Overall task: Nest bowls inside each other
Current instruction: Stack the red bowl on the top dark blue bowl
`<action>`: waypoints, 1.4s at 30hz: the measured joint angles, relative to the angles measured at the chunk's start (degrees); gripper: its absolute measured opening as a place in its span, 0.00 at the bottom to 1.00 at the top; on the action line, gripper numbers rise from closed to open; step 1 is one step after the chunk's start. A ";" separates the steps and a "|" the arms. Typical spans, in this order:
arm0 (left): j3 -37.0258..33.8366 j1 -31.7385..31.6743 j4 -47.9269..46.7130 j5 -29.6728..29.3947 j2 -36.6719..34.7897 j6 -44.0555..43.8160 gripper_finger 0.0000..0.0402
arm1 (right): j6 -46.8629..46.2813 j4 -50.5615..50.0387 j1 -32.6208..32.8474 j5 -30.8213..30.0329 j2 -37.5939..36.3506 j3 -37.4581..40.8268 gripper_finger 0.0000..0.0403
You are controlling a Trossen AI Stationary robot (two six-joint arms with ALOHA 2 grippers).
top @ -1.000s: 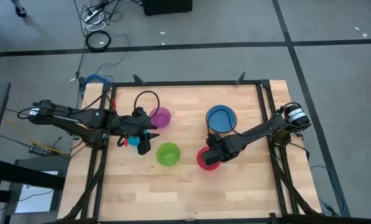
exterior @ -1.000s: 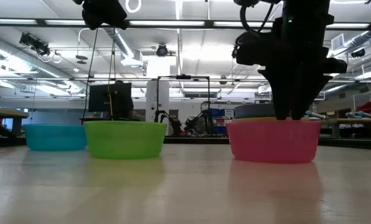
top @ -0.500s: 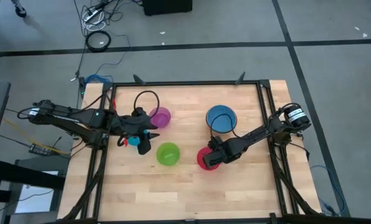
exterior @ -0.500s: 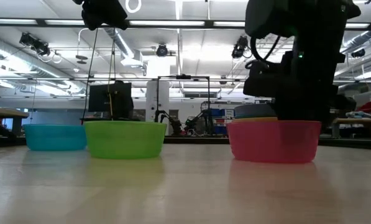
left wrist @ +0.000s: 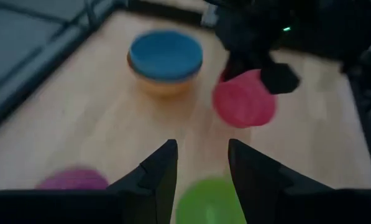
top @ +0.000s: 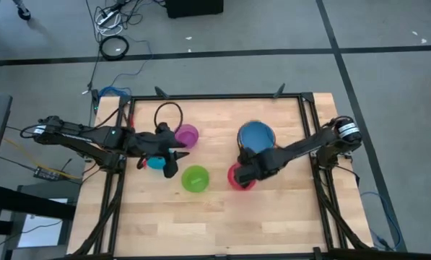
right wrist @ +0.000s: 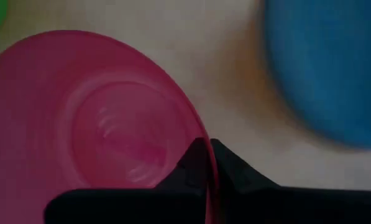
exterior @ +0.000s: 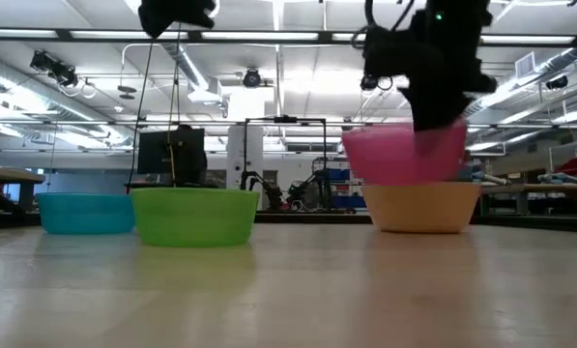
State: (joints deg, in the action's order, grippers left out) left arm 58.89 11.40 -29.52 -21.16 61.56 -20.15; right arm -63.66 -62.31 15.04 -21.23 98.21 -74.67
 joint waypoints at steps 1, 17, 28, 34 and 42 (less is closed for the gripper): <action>0.00 -0.05 1.89 -0.44 0.00 0.90 0.38 | 1.21 -2.83 -1.27 -1.29 -0.90 -1.04 0.00; 0.00 -6.52 6.69 -9.71 -0.55 11.98 0.38 | 32.15 -9.00 -32.82 2.70 -12.31 -2.08 0.00; 0.00 -8.09 -3.41 -17.18 -6.07 3.45 0.38 | 44.16 -5.43 -40.65 12.33 -12.63 3.31 0.00; 0.00 -8.09 -3.14 -18.19 -7.34 3.55 0.38 | 45.87 4.07 -38.92 16.94 -12.87 6.76 0.08; 0.02 -8.09 -3.68 -20.40 -7.30 3.11 0.38 | 46.64 5.11 -37.54 16.62 -12.85 7.30 0.28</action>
State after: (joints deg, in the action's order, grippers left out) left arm 58.92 3.31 -33.19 -41.56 54.26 -17.04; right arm -17.02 -57.20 -22.50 -4.61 85.36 -67.37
